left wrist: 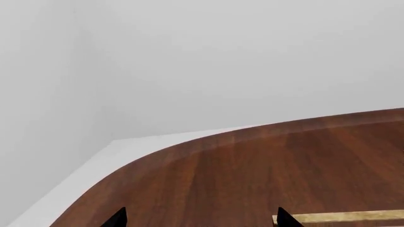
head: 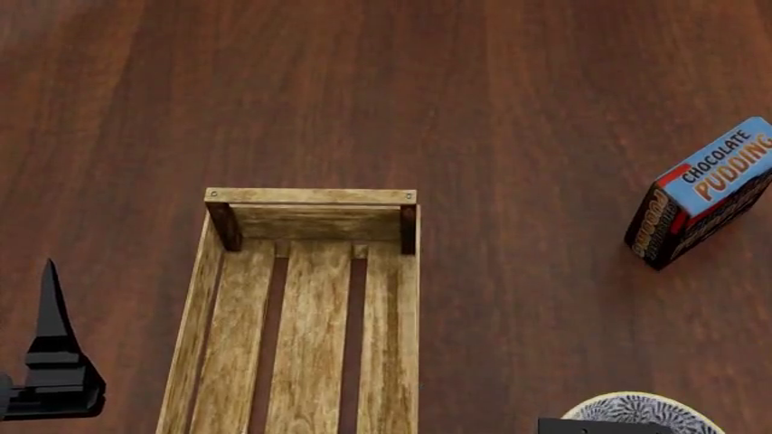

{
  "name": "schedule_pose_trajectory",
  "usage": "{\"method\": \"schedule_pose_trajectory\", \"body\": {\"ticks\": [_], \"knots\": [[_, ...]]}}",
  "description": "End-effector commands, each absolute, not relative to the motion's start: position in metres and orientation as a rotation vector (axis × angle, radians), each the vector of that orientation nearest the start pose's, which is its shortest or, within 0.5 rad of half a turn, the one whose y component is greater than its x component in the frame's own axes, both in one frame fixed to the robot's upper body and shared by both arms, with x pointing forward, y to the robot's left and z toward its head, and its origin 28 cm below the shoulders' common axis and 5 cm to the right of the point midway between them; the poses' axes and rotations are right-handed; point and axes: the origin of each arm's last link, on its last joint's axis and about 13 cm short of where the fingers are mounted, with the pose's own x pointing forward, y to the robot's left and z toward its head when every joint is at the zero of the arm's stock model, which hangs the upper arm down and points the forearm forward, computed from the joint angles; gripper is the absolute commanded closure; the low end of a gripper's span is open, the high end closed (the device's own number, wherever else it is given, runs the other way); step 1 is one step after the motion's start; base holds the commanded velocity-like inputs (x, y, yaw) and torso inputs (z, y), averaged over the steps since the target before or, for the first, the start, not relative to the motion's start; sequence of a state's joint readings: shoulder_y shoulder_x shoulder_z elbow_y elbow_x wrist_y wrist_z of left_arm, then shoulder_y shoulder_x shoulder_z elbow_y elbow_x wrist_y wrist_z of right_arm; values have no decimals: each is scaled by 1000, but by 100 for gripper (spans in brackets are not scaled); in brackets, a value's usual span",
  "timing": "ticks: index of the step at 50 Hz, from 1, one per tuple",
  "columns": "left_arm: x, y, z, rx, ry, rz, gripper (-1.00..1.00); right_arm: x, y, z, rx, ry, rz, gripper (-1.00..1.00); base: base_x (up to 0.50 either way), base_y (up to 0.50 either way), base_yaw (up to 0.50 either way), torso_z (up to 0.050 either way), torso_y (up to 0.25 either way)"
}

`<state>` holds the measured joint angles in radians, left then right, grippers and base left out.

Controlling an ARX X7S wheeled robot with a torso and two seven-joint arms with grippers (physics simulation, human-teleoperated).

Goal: Stack the left bowl on the right bowl and place them in the tray.

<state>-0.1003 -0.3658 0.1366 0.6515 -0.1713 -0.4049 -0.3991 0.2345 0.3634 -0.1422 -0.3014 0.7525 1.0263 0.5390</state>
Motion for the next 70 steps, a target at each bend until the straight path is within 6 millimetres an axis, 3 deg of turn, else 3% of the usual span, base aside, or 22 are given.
{"method": "schedule_pose_trajectory", "body": {"ticks": [1, 10, 11, 23, 38, 48, 70], "knots": [[205, 230, 139, 149, -326, 142, -100, 219, -118, 65, 9, 627, -43, -100, 0, 0, 0, 0, 0], [205, 230, 139, 150, -326, 142, -100, 220, -118, 60, 11, 642, -46, -100, 0, 0, 0, 0, 0], [205, 230, 139, 151, -326, 142, -100, 220, -119, 60, 13, 643, -48, 100, 0, 0, 0, 0, 0], [206, 231, 138, 150, -324, 142, -100, 215, -121, 69, -7, 625, -66, 100, 2, 0, 0, 0, 0], [204, 230, 139, 145, -327, 137, -100, 194, -115, 125, -142, 450, -80, 100, 1, 0, 0, 0, 0], [204, 232, 141, 140, -332, 145, -100, 186, -114, 143, -192, 414, -78, 100, 0, 0, 0, 0, 0], [204, 232, 141, 141, -335, 148, -100, 197, -132, 173, -252, 386, -124, 100, 0, 0, 0, 0, 0]]}}
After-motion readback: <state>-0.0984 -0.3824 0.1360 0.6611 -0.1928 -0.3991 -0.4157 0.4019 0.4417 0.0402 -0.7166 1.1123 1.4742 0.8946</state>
